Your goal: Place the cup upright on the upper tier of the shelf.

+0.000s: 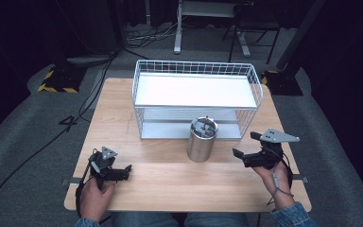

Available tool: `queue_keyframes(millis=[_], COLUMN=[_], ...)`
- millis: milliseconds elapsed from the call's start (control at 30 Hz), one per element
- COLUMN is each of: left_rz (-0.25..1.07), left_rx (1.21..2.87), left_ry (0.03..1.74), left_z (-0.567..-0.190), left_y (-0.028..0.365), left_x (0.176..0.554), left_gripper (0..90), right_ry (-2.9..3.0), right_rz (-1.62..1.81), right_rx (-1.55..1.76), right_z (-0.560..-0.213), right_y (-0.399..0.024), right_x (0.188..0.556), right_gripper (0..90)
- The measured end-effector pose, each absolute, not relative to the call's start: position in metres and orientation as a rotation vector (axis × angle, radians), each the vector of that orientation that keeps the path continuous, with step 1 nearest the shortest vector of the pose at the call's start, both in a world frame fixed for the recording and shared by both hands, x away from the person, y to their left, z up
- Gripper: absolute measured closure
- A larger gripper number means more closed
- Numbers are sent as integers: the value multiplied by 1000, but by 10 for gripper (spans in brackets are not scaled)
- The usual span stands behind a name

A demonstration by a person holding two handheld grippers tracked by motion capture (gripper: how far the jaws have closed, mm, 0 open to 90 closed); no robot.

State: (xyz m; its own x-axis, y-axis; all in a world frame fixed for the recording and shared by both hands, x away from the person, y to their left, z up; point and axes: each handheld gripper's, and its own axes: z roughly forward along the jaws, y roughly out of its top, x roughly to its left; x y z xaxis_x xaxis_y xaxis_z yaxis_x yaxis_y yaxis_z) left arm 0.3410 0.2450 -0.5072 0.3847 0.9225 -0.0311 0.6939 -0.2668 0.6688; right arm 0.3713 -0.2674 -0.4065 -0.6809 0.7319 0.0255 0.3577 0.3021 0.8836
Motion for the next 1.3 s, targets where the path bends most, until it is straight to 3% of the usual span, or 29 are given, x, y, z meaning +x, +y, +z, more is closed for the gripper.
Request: queue_keyframes(millis=[567,1300], left_rz=[494,494], left_rx=[2048,2048], left_ry=[1382,1382], left_z=[-507,-507], left_y=[245,245], left_x=[341,341], left_gripper=[3,3], right_ry=[2247,2343], right_rz=[1393,1447], right_rx=[892,826], right_z=[-401,-423], right_y=[-218,-174], right_x=[394,409], right_gripper=[0,0])
